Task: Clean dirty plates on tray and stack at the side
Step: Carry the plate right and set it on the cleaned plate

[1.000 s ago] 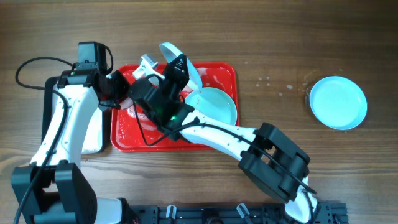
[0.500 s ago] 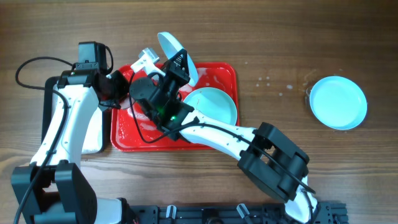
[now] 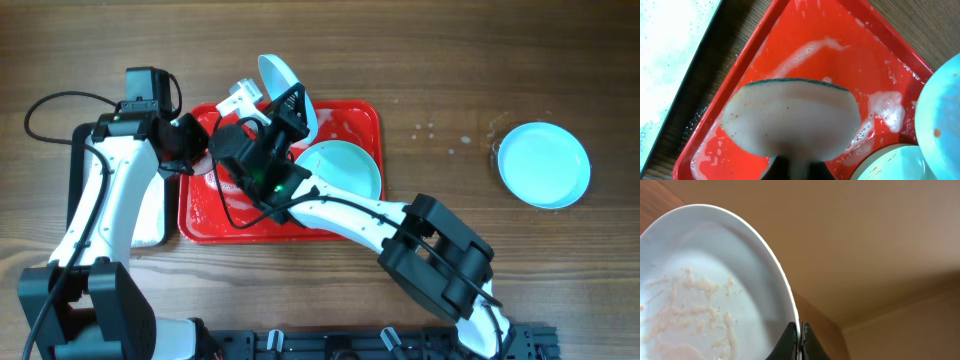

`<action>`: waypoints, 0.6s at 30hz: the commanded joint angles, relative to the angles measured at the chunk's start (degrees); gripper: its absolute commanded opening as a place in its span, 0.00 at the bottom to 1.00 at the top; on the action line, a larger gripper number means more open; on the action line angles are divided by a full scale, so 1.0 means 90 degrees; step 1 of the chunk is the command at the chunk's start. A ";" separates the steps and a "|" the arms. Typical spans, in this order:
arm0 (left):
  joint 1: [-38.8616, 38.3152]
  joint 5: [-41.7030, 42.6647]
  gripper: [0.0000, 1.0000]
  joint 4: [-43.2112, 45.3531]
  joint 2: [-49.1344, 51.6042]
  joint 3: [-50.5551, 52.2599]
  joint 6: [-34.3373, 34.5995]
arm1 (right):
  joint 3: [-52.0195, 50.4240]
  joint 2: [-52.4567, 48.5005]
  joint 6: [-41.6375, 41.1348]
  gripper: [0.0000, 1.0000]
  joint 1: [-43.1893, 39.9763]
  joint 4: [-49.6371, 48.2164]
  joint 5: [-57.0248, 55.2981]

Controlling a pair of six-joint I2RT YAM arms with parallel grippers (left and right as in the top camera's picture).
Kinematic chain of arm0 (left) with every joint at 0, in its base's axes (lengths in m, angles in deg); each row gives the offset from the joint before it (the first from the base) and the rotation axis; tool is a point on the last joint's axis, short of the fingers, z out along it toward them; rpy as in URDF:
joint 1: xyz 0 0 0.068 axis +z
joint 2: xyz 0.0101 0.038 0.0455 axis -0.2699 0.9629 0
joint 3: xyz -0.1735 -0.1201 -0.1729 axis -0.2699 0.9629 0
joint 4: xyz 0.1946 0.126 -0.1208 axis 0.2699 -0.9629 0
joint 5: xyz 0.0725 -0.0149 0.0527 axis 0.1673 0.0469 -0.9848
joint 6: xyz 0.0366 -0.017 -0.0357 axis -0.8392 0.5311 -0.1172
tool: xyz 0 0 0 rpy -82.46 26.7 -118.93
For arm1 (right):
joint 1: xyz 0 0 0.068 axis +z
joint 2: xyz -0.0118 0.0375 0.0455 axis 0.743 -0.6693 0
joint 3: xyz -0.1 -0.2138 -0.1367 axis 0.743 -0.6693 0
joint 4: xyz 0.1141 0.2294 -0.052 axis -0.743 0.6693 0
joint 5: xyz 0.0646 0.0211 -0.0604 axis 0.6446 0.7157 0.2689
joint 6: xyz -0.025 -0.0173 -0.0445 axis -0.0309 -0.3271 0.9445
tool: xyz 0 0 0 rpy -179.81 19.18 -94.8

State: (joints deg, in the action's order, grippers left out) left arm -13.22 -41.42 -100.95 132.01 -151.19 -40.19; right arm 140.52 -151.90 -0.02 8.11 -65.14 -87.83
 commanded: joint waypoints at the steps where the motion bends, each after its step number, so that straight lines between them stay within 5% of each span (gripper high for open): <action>1: 0.0053 0.0100 0.04 0.0017 0.0049 -0.0027 0.0015 | 0.0024 -0.0019 -0.0882 0.04 -0.0107 -0.0066 0.0155; 7: 0.0053 0.0097 0.04 0.0017 0.0049 -0.0027 0.0012 | 0.0024 0.0403 -0.2055 0.04 -0.0474 0.0629 0.1020; 13: 0.0053 0.0097 0.04 0.0019 0.0049 -0.0027 0.0012 | 0.0024 0.1372 -0.5554 0.04 -0.1413 0.3036 0.4665; 18: 0.0053 0.0097 0.04 0.0027 0.0049 -0.0027 0.0015 | 0.0024 0.1926 -0.5646 0.04 -0.2045 0.3104 0.6268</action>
State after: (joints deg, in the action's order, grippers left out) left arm -13.22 -41.42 -100.93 132.01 -151.19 -40.19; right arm 140.41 -138.89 -44.90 -8.33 -36.90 -45.28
